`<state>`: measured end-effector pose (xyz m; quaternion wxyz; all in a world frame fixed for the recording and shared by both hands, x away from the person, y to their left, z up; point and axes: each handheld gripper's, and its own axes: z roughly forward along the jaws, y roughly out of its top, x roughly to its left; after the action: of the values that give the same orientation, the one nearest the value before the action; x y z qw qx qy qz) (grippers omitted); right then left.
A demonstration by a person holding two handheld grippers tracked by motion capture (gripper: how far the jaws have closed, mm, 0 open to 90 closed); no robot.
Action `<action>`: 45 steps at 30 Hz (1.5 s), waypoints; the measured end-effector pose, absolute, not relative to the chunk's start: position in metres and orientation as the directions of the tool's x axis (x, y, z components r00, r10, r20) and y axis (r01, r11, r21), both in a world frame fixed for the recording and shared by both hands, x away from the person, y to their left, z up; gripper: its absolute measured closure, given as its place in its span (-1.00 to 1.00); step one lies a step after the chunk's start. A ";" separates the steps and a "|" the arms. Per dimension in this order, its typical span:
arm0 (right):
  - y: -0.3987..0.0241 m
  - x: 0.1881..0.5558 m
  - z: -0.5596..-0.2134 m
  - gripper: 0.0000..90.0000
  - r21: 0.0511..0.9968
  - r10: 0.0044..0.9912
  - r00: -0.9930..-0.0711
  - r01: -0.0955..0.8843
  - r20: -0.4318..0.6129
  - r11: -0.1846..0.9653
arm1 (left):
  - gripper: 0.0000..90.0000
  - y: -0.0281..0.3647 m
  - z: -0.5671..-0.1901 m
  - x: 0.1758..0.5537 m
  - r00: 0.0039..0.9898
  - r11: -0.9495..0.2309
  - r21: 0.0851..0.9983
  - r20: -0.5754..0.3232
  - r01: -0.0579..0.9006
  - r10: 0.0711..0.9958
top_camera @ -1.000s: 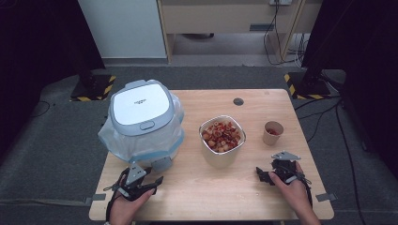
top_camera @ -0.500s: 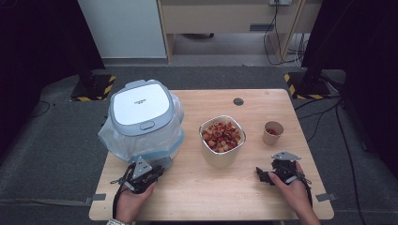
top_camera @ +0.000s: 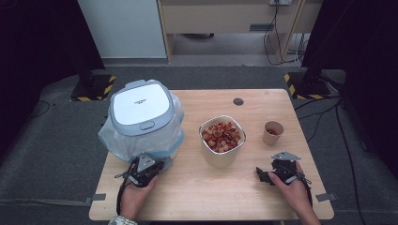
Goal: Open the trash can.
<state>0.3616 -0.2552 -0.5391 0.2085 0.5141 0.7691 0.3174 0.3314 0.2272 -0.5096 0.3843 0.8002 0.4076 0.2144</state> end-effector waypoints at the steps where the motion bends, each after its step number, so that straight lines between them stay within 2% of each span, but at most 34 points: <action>1: -0.255 0.362 -0.539 -0.99 0.703 0.923 -0.384 0.658 0.006 0.270 | 0.96 0.227 -0.510 0.331 0.576 -0.373 0.790 0.030 0.487 0.817; 16: -0.255 0.361 -0.539 -0.99 0.703 0.923 -0.385 0.658 0.005 0.270 | 0.98 0.225 -0.515 0.333 0.559 -0.371 0.778 0.030 0.508 0.829; 25: -0.255 0.362 -0.539 -0.99 0.703 0.923 -0.384 0.658 0.006 0.270 | 0.98 0.221 -0.522 0.333 0.563 -0.409 0.754 0.063 0.515 0.824; 36: -0.255 0.362 -0.539 -0.98 0.704 0.922 -0.388 0.658 0.009 0.270 | 0.98 0.222 -0.522 0.333 0.561 -0.398 0.757 0.050 0.519 0.826; 39: -0.256 0.363 -0.538 -0.89 0.709 0.921 -0.389 0.652 0.008 0.269 | 0.98 0.222 -0.522 0.333 0.561 -0.400 0.756 0.053 0.518 0.826; 45: -0.260 0.363 -0.534 -0.86 0.730 0.930 -0.366 0.639 0.011 0.243 | 0.98 0.222 -0.522 0.333 0.560 -0.399 0.756 0.052 0.519 0.827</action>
<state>0.3626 -0.2597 -0.5345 0.2197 0.5182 0.7572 0.3313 0.3332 0.2217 -0.5219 0.3566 0.8079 0.4164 0.2161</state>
